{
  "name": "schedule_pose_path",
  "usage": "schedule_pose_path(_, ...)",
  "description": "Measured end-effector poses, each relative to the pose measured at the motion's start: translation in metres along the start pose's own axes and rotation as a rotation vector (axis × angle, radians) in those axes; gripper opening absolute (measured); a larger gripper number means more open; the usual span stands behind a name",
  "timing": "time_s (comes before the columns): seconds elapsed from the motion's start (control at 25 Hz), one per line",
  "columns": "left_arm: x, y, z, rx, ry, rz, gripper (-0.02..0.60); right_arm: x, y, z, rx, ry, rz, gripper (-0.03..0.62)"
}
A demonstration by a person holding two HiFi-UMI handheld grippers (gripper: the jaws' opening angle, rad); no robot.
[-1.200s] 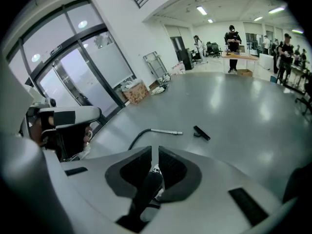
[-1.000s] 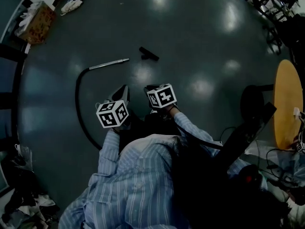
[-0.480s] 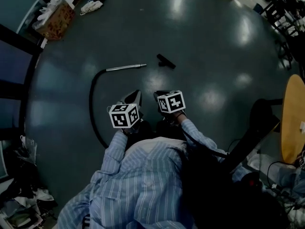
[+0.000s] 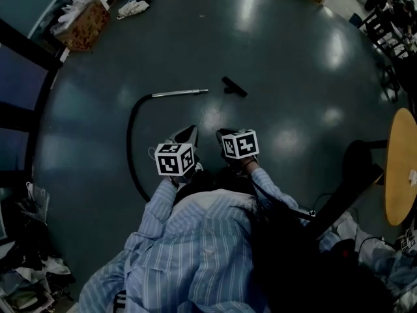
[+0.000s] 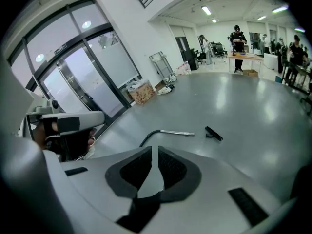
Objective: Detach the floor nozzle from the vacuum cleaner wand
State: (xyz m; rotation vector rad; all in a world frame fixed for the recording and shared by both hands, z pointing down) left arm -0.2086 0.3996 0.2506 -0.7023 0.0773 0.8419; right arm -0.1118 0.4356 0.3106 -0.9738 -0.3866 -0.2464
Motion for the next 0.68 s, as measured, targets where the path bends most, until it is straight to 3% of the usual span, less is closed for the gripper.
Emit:
schedule_pose_path(0.32, -0.02, 0.009, 0.007, -0.003, 0.017, 0.008, 0.008, -0.015, -0.011, 0.006, -0.009, -0.009, 0.016, 0.046)
schedule_pose_path(0.68, -0.011, -0.004, 0.008, -0.017, 0.0, 0.027, 0.008, -0.001, -0.007, 0.006, -0.003, -0.025, 0.028, 0.045)
Point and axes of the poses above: the fingertips, and each gripper's own axes: y backward along the fingers, x to its right, z out of its underside, the point moved 2 cm from there along y, backward along the fingers, and after that the axes turned 5 degrees about -y, right-handed, at the moved point
